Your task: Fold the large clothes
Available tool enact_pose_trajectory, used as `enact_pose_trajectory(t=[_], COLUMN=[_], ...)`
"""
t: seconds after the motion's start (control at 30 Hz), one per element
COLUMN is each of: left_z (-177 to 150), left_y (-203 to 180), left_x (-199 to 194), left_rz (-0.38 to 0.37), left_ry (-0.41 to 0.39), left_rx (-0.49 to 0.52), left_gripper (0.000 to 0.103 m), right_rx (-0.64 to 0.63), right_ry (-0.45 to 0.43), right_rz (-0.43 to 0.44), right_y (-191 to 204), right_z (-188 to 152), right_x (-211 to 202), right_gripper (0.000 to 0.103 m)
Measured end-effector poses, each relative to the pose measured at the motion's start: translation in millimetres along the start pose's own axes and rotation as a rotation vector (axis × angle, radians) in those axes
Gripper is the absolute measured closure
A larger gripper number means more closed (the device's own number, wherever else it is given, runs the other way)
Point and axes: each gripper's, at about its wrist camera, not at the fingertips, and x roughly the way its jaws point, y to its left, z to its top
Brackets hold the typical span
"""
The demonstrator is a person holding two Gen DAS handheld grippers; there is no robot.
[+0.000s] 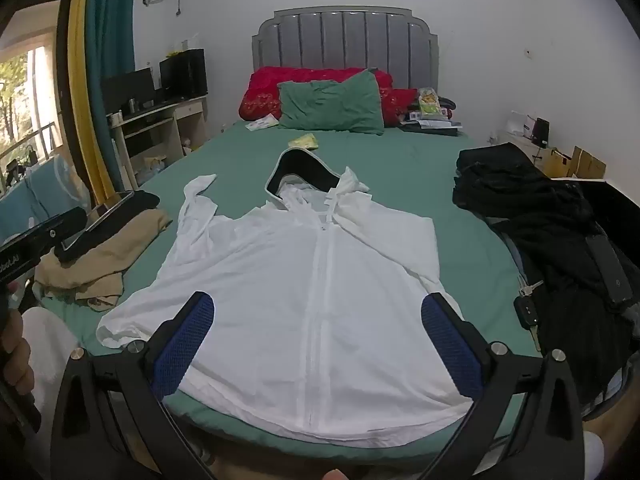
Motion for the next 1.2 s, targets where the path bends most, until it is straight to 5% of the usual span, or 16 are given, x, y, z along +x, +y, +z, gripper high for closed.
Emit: enact_pose_trajectory(t=[1.2], left_z=[0.0], left_y=[-0.8], left_x=[3.7], left_rz=[0.017], left_ry=[0.014], left_rx=[-0.021], left_gripper=[0.030], right_rx=[0.017], right_ry=[-0.003], right_rz=[0.004], right_y=[-7.8], right_z=[-2.9], right_x=[3.3], right_gripper=[0.001])
